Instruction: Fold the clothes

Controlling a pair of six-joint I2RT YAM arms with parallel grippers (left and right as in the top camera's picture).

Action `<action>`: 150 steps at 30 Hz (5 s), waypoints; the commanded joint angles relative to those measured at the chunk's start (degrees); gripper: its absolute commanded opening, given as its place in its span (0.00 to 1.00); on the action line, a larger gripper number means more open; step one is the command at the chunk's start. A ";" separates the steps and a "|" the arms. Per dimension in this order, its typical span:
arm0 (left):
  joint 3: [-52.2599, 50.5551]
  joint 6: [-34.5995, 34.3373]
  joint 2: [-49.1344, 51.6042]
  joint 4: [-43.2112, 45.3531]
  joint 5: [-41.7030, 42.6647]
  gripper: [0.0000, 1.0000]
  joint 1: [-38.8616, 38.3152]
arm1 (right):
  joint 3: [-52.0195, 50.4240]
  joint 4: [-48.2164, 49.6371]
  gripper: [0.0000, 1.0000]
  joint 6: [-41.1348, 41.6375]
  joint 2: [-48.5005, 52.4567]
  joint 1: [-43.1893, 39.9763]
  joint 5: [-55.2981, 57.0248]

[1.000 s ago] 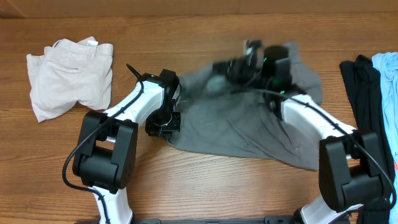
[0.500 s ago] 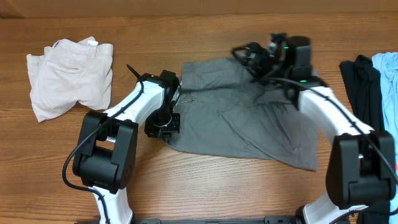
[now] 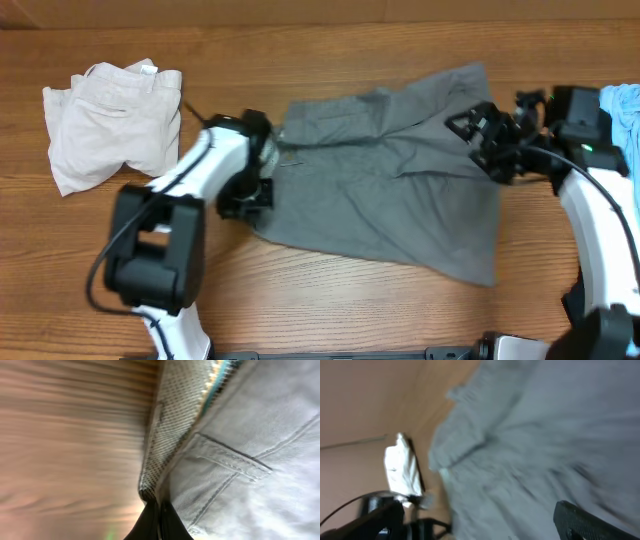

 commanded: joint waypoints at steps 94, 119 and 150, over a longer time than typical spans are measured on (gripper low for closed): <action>11.50 -10.16 6.86 57.90 4.96 0.08 15.96 | -37.38 8.83 0.04 15.52 2.01 4.68 18.32; 19.12 12.85 -0.79 5.20 24.55 0.76 16.48 | -17.03 -1.88 0.65 4.90 -0.81 4.55 22.88; -2.25 17.64 3.80 27.56 16.06 0.47 7.32 | -15.63 -9.66 0.63 -1.53 -0.79 4.57 21.33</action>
